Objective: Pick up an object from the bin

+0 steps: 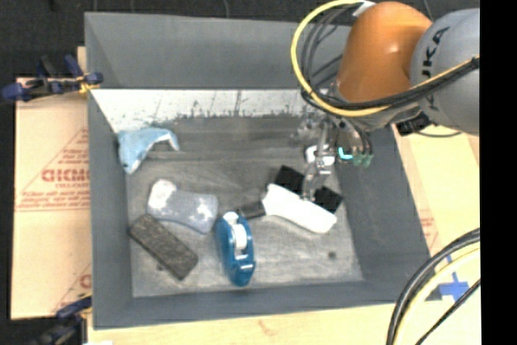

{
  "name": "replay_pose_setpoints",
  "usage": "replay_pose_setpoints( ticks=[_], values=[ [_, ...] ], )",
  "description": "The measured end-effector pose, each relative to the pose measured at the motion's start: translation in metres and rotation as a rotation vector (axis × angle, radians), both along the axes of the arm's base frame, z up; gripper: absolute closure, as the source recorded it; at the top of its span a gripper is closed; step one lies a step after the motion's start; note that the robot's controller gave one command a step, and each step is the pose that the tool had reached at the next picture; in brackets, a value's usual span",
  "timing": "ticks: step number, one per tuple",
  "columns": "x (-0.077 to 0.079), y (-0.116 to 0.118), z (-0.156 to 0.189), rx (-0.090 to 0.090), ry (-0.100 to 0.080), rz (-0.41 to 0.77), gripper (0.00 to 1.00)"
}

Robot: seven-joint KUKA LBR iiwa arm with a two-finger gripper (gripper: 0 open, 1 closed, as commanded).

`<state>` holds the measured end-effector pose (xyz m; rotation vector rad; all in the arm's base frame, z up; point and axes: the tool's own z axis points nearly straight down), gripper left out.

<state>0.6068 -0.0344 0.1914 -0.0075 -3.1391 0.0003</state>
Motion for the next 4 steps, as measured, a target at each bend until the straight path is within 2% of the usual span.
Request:
replay_pose_setpoints(
  ticks=[1, 2, 3, 4],
  values=[
    [0.002, 0.000, 0.004, -0.001, -0.007, 0.001, 0.00],
    [-0.023, 0.000, -0.063, 0.001, -0.010, -0.036, 0.00],
    [-0.033, -0.004, -0.091, 0.002, -0.007, -0.102, 0.00],
    [-0.041, -0.011, -0.070, 0.001, -0.008, -0.200, 0.00]
  ],
)
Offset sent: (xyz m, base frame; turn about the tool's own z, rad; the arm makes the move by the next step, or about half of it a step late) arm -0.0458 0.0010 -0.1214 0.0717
